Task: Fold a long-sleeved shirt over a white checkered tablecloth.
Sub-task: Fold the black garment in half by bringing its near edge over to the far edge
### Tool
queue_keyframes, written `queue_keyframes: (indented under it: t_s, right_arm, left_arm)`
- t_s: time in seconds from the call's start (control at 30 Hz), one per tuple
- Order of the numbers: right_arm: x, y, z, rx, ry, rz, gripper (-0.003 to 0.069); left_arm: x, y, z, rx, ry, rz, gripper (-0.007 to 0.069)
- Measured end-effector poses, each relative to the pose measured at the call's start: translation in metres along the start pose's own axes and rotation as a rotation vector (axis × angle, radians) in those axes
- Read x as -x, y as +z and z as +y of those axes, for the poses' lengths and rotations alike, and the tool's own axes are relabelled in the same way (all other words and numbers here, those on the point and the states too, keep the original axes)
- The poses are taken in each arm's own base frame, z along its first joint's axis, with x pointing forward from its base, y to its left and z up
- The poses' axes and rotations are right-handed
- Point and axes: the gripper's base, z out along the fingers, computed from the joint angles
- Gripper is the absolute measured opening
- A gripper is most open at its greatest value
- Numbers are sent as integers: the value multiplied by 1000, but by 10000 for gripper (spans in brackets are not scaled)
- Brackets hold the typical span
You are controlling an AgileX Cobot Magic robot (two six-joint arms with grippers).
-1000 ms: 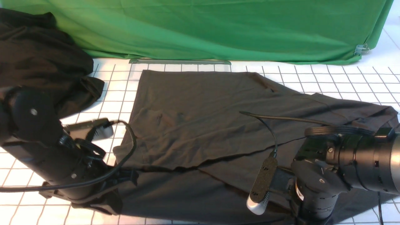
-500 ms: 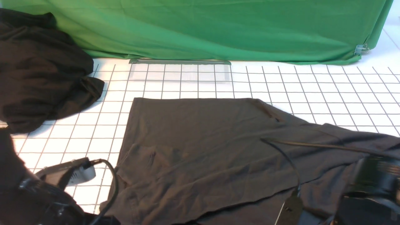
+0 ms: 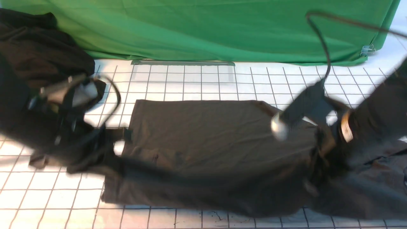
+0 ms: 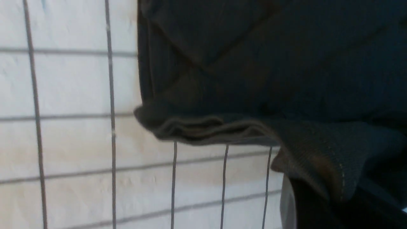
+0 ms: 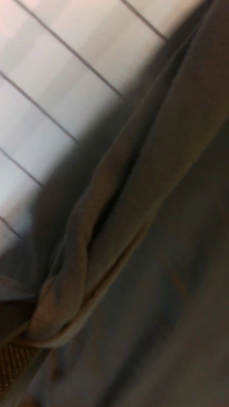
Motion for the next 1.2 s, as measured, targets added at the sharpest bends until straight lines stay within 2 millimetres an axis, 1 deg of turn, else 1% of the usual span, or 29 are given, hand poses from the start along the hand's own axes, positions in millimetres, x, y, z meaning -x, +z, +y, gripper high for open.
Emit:
queue_keyframes:
  t_s: [0.03, 0.13, 0.23, 0.27, 0.3, 0.37, 0.4, 0.43, 0.53, 0.57, 0.6, 0.63, 0.67, 0.77, 0.83, 0.9, 0.97, 1.03, 1.07, 1.1, 1.13, 1.2]
  right_arm:
    - [7, 5, -8, -9, 18, -13, 49]
    - [26, 21, -26, -28, 52, -32, 49]
    - [47, 41, -43, -43, 85, -37, 49]
    - [47, 43, -43, -42, 84, -32, 49]
    - [58, 53, -50, -46, 95, -29, 49]
    - [69, 67, -56, -50, 103, -24, 49]
    - [73, 75, -59, -50, 107, -16, 49]
    - [78, 78, -62, -53, 111, -23, 50]
    - [95, 97, -70, -59, 121, -29, 59]
    - [96, 98, -70, -59, 121, -30, 60]
    - [103, 109, -73, -61, 125, -32, 72]
    - [106, 118, -74, -62, 124, -30, 81]
    - [107, 118, -75, -64, 126, -34, 85]
    - [111, 134, -78, -67, 127, -43, 117]
    - [111, 148, -79, -68, 123, -50, 152]
    - [111, 156, -79, -68, 120, -49, 184]
    - [111, 164, -78, -70, 116, -58, 249]
    - [113, 164, -78, -74, 119, -77, 307]
    - [113, 164, -78, -74, 118, -77, 312]
    - [115, 163, -80, -79, 126, -101, 351]
    - [117, 163, -81, -86, 139, -122, 372]
    - [118, 163, -82, -94, 150, -134, 382]
  left_arm:
    - [15, 5, 2, -7, -35, -27, 56]
    - [40, 16, 6, -22, -92, -72, 59]
    - [68, 35, 9, -20, -122, -84, 64]
    - [69, 36, 10, -19, -124, -85, 64]
    - [81, 45, 11, -14, -133, -80, 66]
    - [97, 59, 16, -9, -152, -65, 68]
    - [102, 62, 18, -7, -161, -61, 69]
    - [108, 68, 21, -8, -172, -56, 69]
    - [128, 88, 31, -5, -206, -43, 73]
    - [129, 89, 32, -4, -209, -43, 74]
    - [138, 102, 36, -1, -219, -37, 76]
    - [143, 108, 39, 1, -224, -33, 78]
    - [144, 110, 39, 2, -224, -32, 78]
    - [153, 125, 43, 6, -226, -29, 83]
    - [158, 133, 45, 8, -228, -32, 92]
    - [160, 138, 46, 9, -228, -34, 108]
    - [162, 143, 48, 12, -220, -40, 152]
    - [163, 144, 49, 14, -202, -55, 195]
    - [163, 144, 49, 14, -201, -57, 205]
    - [167, 143, 48, 11, -183, -81, 251]
    - [170, 141, 47, 8, -177, -106, 280]
    - [173, 139, 46, 5, -172, -130, 308]
